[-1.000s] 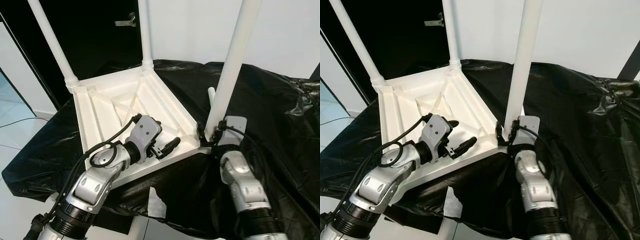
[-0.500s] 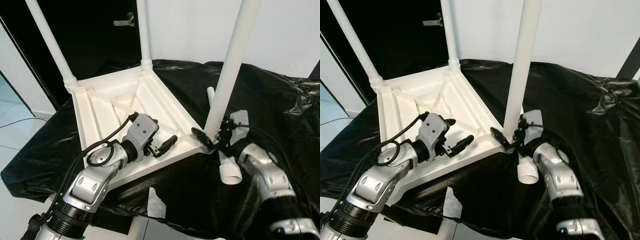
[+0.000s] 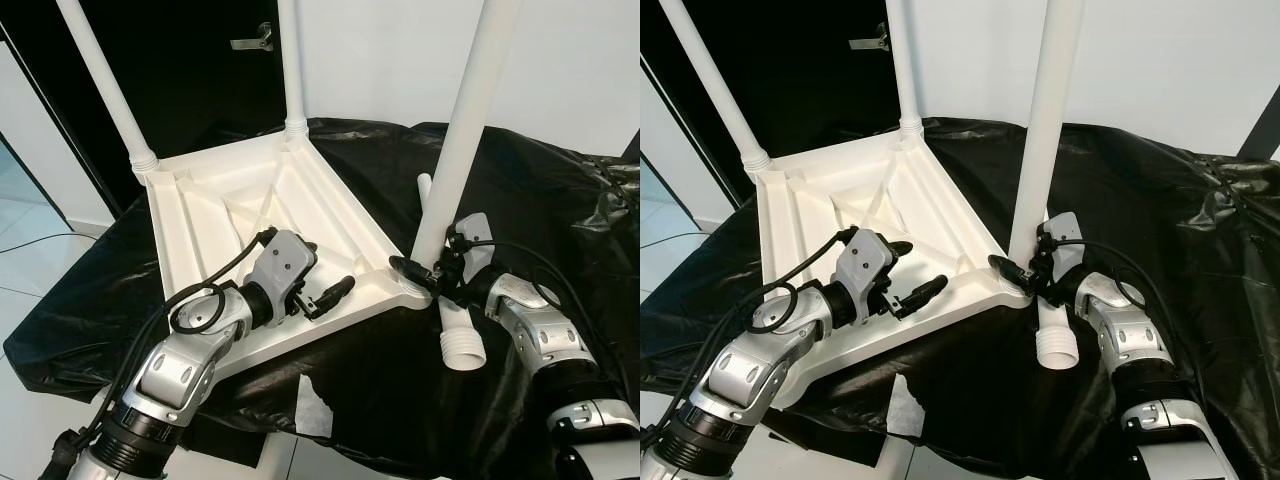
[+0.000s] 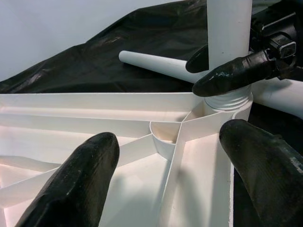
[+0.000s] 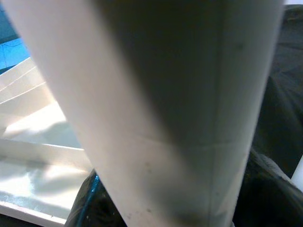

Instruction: Building children table

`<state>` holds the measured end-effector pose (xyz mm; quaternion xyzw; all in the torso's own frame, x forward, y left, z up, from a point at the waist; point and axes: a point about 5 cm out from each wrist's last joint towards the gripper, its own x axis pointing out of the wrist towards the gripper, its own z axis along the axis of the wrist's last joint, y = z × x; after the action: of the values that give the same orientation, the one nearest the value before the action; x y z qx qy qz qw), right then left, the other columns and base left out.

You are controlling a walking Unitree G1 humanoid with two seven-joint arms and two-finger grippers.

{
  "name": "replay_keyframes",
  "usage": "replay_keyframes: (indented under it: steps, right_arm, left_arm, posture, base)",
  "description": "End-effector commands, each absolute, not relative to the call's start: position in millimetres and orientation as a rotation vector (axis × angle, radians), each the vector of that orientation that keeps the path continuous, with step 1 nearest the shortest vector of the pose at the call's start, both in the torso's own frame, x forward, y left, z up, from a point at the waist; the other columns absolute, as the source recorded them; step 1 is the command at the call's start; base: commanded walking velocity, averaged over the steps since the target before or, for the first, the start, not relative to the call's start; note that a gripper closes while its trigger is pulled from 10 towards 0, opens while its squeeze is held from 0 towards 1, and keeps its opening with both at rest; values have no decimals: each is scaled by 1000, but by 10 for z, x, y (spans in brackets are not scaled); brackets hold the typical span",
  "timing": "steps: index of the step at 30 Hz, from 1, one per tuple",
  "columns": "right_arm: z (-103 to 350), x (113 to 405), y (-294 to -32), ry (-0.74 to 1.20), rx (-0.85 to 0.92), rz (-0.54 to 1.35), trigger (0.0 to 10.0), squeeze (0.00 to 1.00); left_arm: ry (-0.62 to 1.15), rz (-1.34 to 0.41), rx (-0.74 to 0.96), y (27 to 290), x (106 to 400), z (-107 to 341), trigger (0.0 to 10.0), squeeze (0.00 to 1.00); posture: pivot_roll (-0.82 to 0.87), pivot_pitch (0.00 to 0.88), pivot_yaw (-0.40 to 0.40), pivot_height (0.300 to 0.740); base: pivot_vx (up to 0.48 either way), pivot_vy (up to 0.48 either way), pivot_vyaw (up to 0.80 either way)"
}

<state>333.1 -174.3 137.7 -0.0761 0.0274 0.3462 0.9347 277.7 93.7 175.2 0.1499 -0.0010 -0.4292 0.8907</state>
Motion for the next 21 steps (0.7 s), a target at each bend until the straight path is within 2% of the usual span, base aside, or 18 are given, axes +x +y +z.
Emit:
replay_keyframes:
  steps: [1, 7, 8, 9, 12, 15, 21]
  right_arm:
    - [1345, 3343, -1749, 75, -171, 692, 0, 0]
    - [1281, 3294, -1716, 62, -167, 554, 0, 0]
    - [1266, 3275, -1691, 62, -155, 523, 4588, 0]
    - [1252, 3250, -1655, 57, -141, 469, 10000, 0]
    - [1244, 3235, -1633, 53, -132, 434, 10000, 0]
    - [1191, 3194, -1547, 64, -90, 208, 10000, 0]
    - [1179, 3165, -1447, 57, -20, 42, 10000, 0]
  left_arm:
    - [-12, -883, 325, 948, 2774, 1758, 10000, 0]
    - [-5, -885, 328, 931, 2772, 1733, 10000, 0]
    - [-4, -885, 328, 932, 2769, 1730, 10000, 0]
    - [-2, -886, 328, 931, 2764, 1725, 10000, 0]
    - [0, -886, 327, 932, 2760, 1722, 10000, 0]
    - [6, -891, 325, 926, 2746, 1710, 10000, 0]
    - [9, -890, 319, 911, 2750, 1708, 10000, 0]
  posture:
    - [37, 0, 4, 740]
    - [32, 0, -1, 740]
    - [30, 0, -2, 740]
    - [27, 0, -2, 740]
    - [26, 0, -2, 740]
    - [21, 0, 3, 740]
    - [20, 0, 4, 740]
  base:
    - [0, 0, 0]
    - [0, 0, 0]
    - [0, 0, 0]
    - [0, 0, 0]
    - [0, 0, 0]
    - [0, 0, 0]
    - [0, 0, 0]
